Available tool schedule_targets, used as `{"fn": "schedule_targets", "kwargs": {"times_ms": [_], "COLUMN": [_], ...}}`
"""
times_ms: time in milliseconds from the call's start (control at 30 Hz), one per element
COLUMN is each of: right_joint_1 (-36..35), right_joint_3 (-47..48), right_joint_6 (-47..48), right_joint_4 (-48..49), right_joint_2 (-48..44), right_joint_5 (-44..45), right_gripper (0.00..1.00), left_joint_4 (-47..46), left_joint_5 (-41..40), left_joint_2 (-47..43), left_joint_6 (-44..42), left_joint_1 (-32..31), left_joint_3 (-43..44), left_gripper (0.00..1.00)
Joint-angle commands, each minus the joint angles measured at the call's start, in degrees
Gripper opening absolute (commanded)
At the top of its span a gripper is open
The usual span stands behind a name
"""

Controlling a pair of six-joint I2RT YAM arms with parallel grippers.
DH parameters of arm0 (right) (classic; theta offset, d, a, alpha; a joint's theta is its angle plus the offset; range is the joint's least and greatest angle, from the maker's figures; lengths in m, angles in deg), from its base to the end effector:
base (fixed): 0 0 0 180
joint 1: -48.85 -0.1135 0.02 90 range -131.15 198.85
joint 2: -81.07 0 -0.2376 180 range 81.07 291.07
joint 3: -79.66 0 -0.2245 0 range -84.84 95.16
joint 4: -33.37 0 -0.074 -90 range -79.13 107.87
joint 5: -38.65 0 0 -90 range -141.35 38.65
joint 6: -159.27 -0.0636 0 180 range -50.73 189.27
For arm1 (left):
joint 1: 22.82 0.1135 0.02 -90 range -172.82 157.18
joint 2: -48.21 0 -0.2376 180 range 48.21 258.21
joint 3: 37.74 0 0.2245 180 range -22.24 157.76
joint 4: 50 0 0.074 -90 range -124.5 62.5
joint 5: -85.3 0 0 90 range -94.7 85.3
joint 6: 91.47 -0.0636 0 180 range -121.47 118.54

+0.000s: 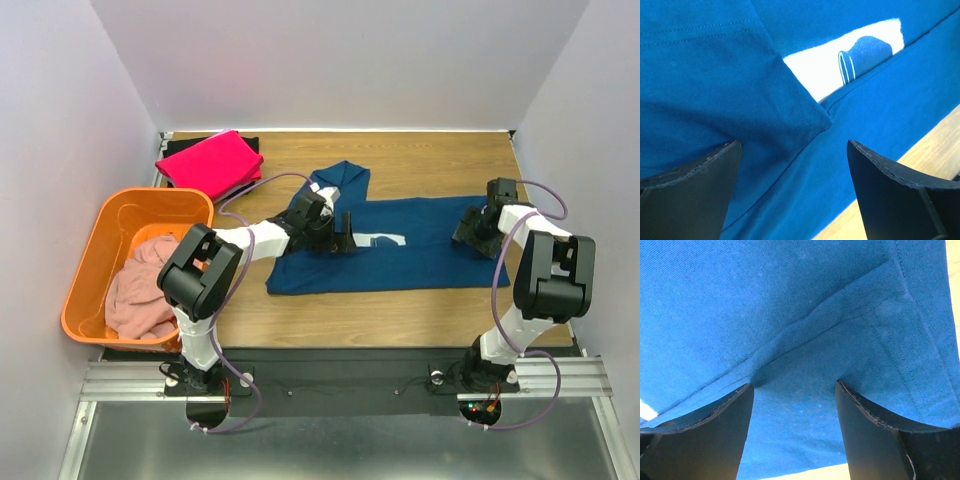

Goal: Fold and stack the t-shirts
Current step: Fold the tshirt

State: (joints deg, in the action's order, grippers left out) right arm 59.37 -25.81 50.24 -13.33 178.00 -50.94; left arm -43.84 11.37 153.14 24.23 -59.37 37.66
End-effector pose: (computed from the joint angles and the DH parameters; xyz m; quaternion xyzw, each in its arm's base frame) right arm 0.3001 -0.0562 0.1353 0.2514 0.9507 0.0099 0.1811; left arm 0.2998 -0.2442 0.1536 0.1468 0.8711 -0.3401 0.3226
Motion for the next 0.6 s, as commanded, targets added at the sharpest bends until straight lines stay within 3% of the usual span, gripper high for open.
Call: {"fn": "schedule_targets", "kwargs": {"times_ms": [0,267,467,533,567], "right_joint_1": [0.6,0.6,0.6,0.6,0.6], "right_joint_3": [-1.5,5.2,6.4,6.3,6.1], "right_joint_6": [0.4,0.9,1.3,1.6,1.7], "right_joint_4": [-8.0,-9.3,-9.8,-9.8,-9.8], "right_joint_2": [0.0,-7.7,-9.2,-8.9,-8.7], "right_joint_5": [0.8,-8.5,-11.0,-11.3,-11.7], "right_gripper": [0.72,0.72,0.72,0.72,0.72], "left_joint_4": [7.4,23.9,34.2,34.6,34.7], "left_joint_5": [-2.2,-13.9,-20.2,-20.8,-21.6], "left_joint_2": [-4.6,-0.5,9.3,10.6,11.2], "left_joint_6": [1.1,-2.4,-4.2,-3.7,-3.4], "left_joint_1": [-0.9,-0.9,-1.0,-1.2,-1.6], "left_joint_3": [0.0,27.5,38.7,39.1,39.2], "left_gripper": [0.99,0.98,0.97,0.91,0.83]}}
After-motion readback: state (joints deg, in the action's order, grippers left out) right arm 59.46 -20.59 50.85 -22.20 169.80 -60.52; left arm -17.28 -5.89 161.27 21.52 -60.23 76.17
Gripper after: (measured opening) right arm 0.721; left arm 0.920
